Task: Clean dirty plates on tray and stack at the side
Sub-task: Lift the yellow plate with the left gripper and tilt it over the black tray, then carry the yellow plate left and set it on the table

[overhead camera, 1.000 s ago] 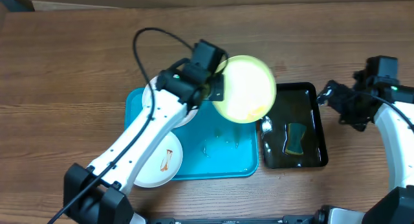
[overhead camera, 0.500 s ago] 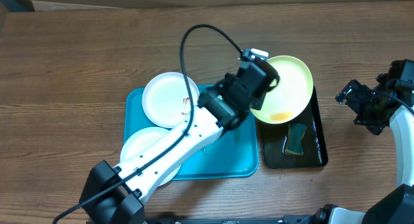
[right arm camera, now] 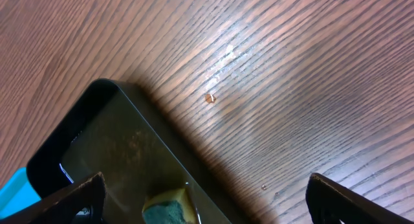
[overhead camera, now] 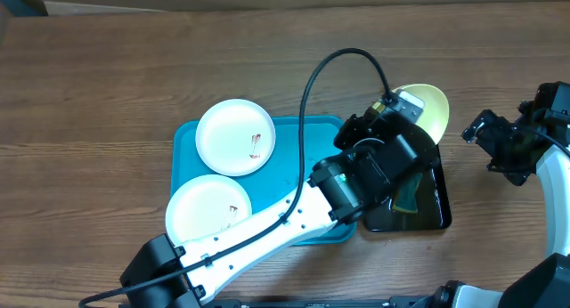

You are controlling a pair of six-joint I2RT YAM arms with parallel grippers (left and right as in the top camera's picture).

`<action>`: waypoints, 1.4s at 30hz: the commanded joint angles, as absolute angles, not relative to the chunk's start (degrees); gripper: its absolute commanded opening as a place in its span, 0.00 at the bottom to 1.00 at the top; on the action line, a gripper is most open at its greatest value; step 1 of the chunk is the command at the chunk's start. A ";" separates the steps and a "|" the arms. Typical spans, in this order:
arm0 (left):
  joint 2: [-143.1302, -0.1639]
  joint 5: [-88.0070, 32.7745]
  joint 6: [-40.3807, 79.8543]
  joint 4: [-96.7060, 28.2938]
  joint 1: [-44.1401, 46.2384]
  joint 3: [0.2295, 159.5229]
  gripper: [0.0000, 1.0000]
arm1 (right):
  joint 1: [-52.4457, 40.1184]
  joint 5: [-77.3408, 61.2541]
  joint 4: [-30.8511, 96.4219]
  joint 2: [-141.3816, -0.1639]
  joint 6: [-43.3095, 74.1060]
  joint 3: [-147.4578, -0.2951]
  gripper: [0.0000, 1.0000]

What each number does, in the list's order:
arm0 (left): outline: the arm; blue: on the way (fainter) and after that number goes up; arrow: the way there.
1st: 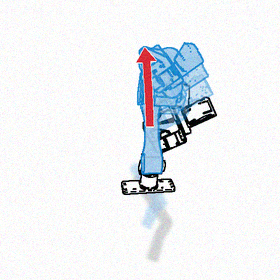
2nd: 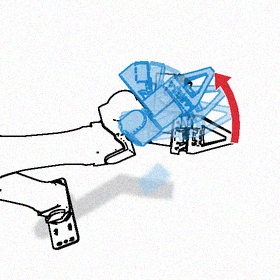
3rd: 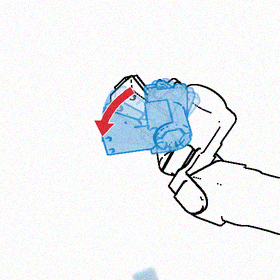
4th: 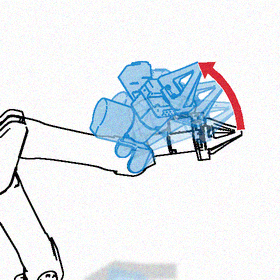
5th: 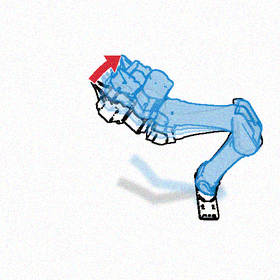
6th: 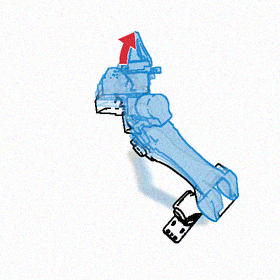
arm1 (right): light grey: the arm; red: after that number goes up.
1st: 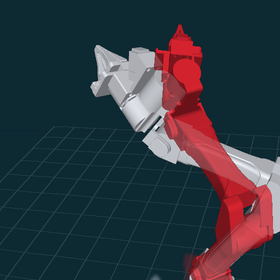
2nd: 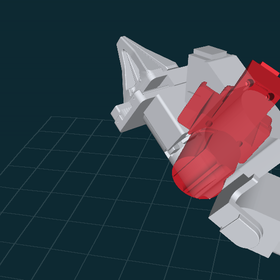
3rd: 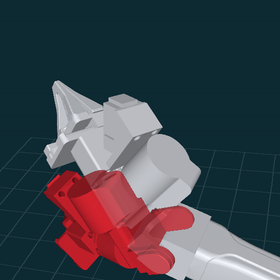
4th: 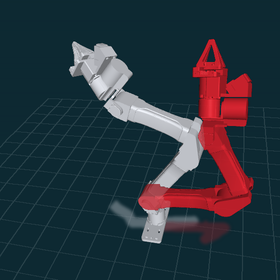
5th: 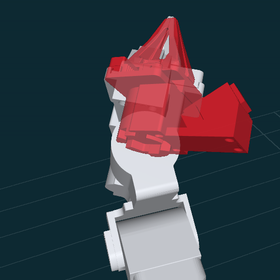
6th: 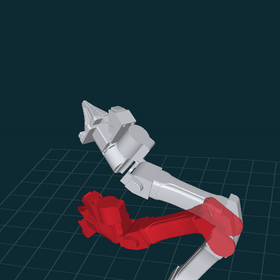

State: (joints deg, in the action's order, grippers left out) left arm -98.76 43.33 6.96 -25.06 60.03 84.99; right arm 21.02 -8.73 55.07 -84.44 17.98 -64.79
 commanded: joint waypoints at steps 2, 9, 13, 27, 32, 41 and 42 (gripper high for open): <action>-99.33 50.72 -0.58 -23.55 60.12 86.63 0.04 | 21.12 -8.43 54.70 -84.01 18.17 -65.65 1.00; -99.33 53.69 -8.49 -21.52 62.15 86.63 0.04 | 21.12 -8.43 54.72 -84.01 18.17 -65.65 1.00; -99.42 56.51 -12.91 -18.65 63.55 86.63 0.04 | 21.12 -8.43 54.70 -84.01 18.17 -65.65 1.00; -103.96 63.66 -37.69 -1.74 64.64 86.63 0.04 | 21.12 -8.43 54.70 -84.01 18.17 -65.65 1.00; -106.80 67.33 -42.83 4.05 64.64 86.63 0.04 | 21.12 -8.43 54.70 -84.01 18.17 -65.65 1.00; -107.02 67.68 -37.91 7.46 64.29 86.63 0.04 | 21.12 -8.43 54.70 -84.01 18.17 -65.65 1.00; -107.02 67.70 -36.84 7.27 64.20 86.63 0.04 | 21.12 -8.43 54.70 -84.01 18.17 -65.65 1.00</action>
State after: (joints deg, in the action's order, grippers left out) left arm -106.91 66.26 -39.92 7.14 64.51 85.14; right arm 20.99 -8.73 55.05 -84.44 17.98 -64.79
